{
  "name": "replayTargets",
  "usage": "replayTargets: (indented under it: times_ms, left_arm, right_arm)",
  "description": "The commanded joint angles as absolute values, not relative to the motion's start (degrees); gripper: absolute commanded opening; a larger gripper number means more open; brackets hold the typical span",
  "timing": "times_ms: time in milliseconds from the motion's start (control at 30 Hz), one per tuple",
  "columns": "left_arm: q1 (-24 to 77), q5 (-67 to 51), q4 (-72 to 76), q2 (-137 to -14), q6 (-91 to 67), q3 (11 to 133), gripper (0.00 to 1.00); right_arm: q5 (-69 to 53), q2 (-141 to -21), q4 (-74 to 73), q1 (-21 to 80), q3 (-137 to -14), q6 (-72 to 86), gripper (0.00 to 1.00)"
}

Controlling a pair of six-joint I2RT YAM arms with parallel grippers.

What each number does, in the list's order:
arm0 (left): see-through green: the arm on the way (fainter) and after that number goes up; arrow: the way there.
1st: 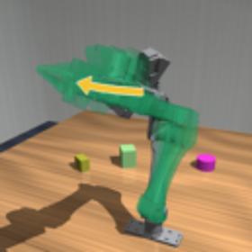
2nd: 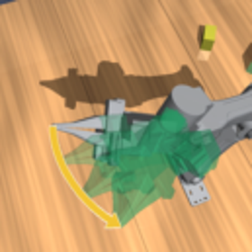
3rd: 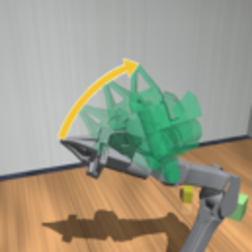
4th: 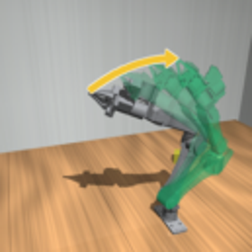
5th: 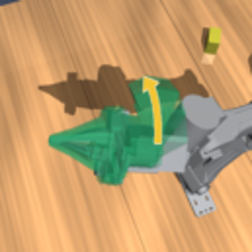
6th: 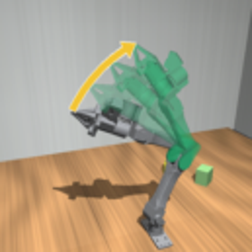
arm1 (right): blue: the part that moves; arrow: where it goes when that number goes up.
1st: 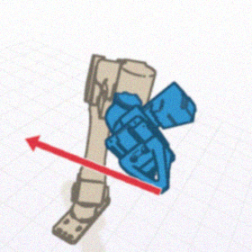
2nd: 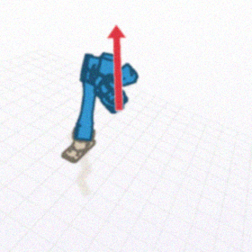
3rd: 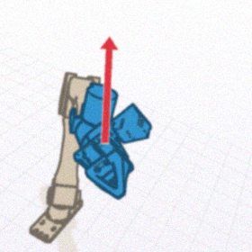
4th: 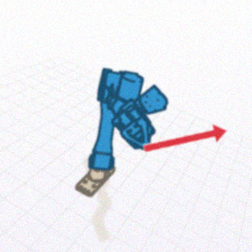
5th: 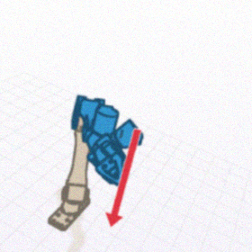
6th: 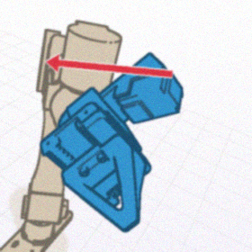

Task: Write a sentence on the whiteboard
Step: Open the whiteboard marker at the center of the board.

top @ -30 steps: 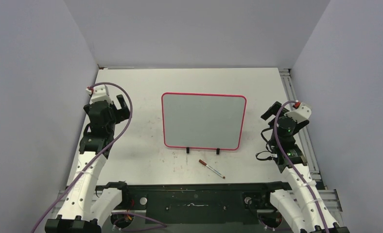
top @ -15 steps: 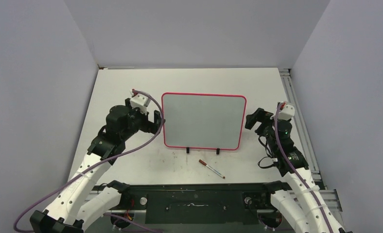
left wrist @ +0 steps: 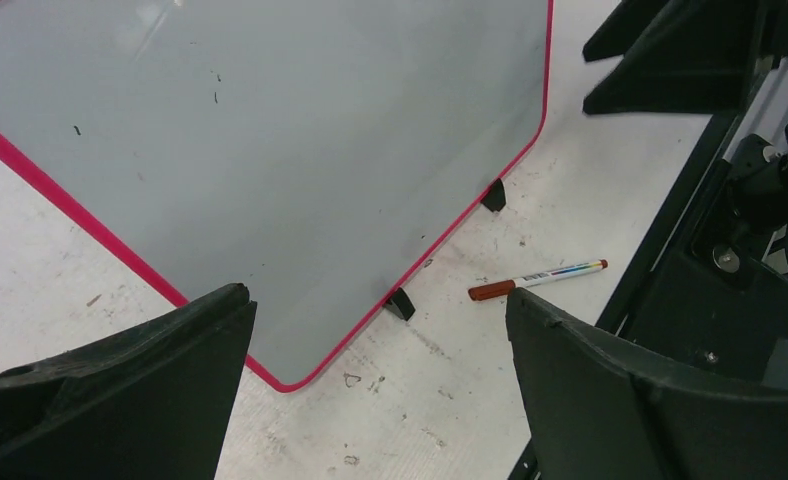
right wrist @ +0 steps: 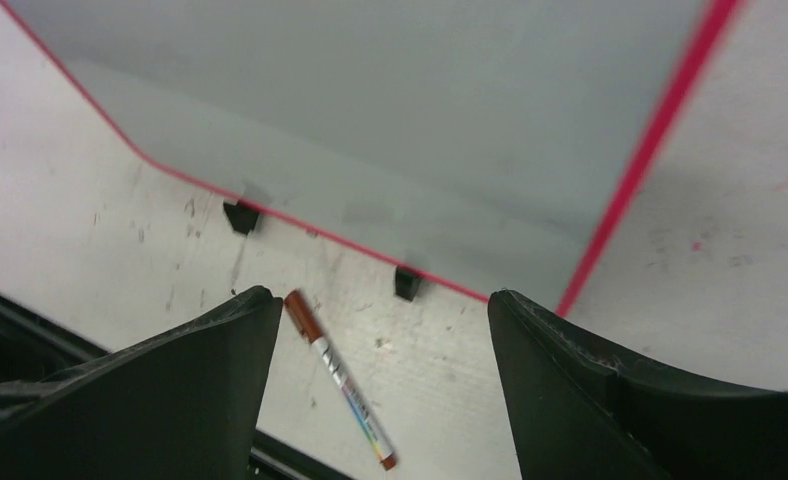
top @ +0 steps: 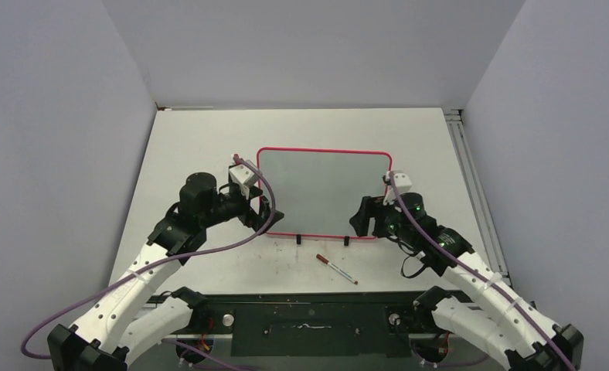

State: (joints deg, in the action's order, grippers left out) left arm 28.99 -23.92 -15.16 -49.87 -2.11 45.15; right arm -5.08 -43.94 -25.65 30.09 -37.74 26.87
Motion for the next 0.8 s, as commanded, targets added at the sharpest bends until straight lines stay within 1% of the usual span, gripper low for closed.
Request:
replayTargets:
  times_ms: [0, 67, 167, 267, 433, 533, 667, 767]
  left_arm:
    - [29.3, -26.8, -12.0, -50.1, -1.8, 45.8, 0.96]
    - [29.3, -27.1, -11.9, -50.2, -2.1, 45.7, 0.96]
    - [29.4, -27.9, -11.6, -50.5, -2.5, 45.6, 0.96]
    - [29.4, -28.6, -11.4, -50.7, -2.8, 45.6, 0.96]
    - [29.9, -28.7, -10.9, -50.7, -3.0, 45.3, 0.96]
    - [30.6, -28.8, -11.0, -51.1, -2.7, 45.3, 0.96]
    - [31.7, -29.4, -11.4, -51.5, -2.2, 45.3, 0.96]
    - [32.6, -29.3, -11.4, -51.7, -2.2, 45.3, 0.96]
  right_arm:
    - [-1.4, -49.0, -27.0, 42.7, -38.3, 29.9, 0.75]
    - [2.3, -51.8, -26.3, 49.5, -37.5, 31.9, 0.74]
    - [8.0, -57.2, -26.9, 59.0, -37.1, 34.8, 0.68]
    - [12.2, -61.4, -27.2, 65.5, -36.7, 37.4, 0.63]
    - [11.8, -63.6, -24.5, 66.5, -33.7, 38.2, 0.60]
    - [12.4, -65.1, -24.5, 66.6, -32.8, 38.7, 0.57]
    - [13.2, -65.8, -23.6, 66.6, -31.8, 39.4, 0.54]
    - [12.5, -67.2, -22.8, 66.7, -31.0, 39.5, 0.49]
